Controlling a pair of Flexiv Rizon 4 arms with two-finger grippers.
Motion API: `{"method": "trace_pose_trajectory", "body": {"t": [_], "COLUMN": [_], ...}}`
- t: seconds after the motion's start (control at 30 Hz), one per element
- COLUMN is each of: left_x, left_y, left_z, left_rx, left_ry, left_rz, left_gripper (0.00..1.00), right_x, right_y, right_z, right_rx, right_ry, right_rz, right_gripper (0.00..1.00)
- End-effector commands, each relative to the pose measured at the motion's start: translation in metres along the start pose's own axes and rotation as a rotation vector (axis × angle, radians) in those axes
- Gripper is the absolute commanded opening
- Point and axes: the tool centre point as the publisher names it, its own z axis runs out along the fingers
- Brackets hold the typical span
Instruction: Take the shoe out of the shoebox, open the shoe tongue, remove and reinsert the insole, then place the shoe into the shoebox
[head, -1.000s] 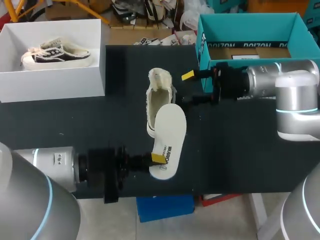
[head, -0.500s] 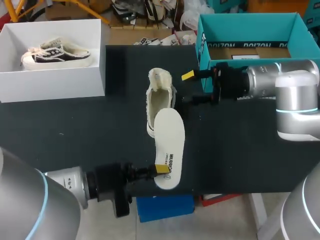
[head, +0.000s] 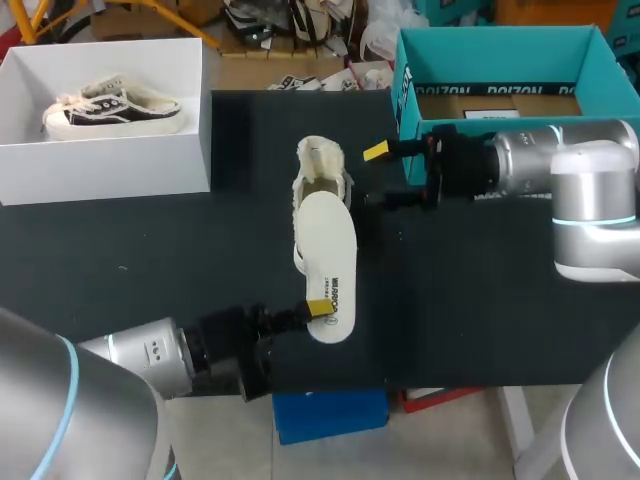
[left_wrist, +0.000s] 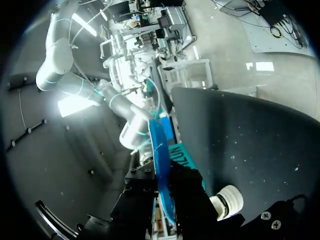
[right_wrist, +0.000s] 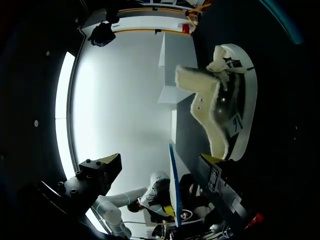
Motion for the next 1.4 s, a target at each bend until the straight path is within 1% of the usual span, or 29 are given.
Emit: {"method": "trace_pose_trajectory", "body": {"t": [0.03,0.2,0.33,0.6,0.8,1.0,1.1,1.27,1.3,1.33,1.37,1.4], "left_x": [0.009,0.010,0.011,0.013,0.013,0.013,0.013,0.013,0.013,0.013,0.013,0.013], "left_y": [0.027,0.051,0.065,0.090,0.099,0.099,0.099,0.099,0.099,0.099,0.099,0.099], "left_z": [0.033,0.040,0.047,0.053,0.054,0.054,0.054,0.054,0.054,0.054,0.054,0.054], "left_rx": [0.014,0.005,0.007,-0.026,-0.047,-0.047,-0.047,-0.047,-0.047,-0.047,-0.047,-0.047], "left_ry": [0.012,-0.005,-0.012,-0.041,-0.057,-0.057,-0.057,-0.057,-0.057,-0.057,-0.057,-0.057], "left_rz": [0.018,0.033,0.043,0.029,0.012,0.012,0.012,0.012,0.012,0.012,0.012,0.012], "left_gripper": [0.00,0.00,0.00,0.00,0.00,0.00,0.00,0.00,0.00,0.00,0.00,0.00], "right_x": [0.000,0.000,0.000,0.000,0.000,0.000,-0.002,-0.002,-0.002,-0.002,-0.003,-0.004], "right_y": [0.000,0.000,0.000,0.000,0.000,0.000,0.004,0.010,0.010,0.010,0.009,0.008], "right_z": [0.001,0.001,0.001,0.001,0.001,0.001,0.007,0.025,0.029,0.032,0.036,0.039], "right_rx": [-0.002,-0.002,-0.002,-0.002,-0.002,-0.002,0.022,0.092,0.101,0.111,0.121,0.128], "right_ry": [-0.002,-0.002,-0.002,-0.002,-0.002,-0.002,-0.015,-0.025,-0.014,-0.015,-0.018,-0.010], "right_rz": [0.000,0.000,0.000,0.000,0.000,0.000,-0.032,-0.101,-0.112,-0.118,-0.122,-0.128], "right_gripper": [1.00,1.00,1.00,1.00,1.00,1.00,1.00,1.00,0.91,0.72,0.61,0.54]}}
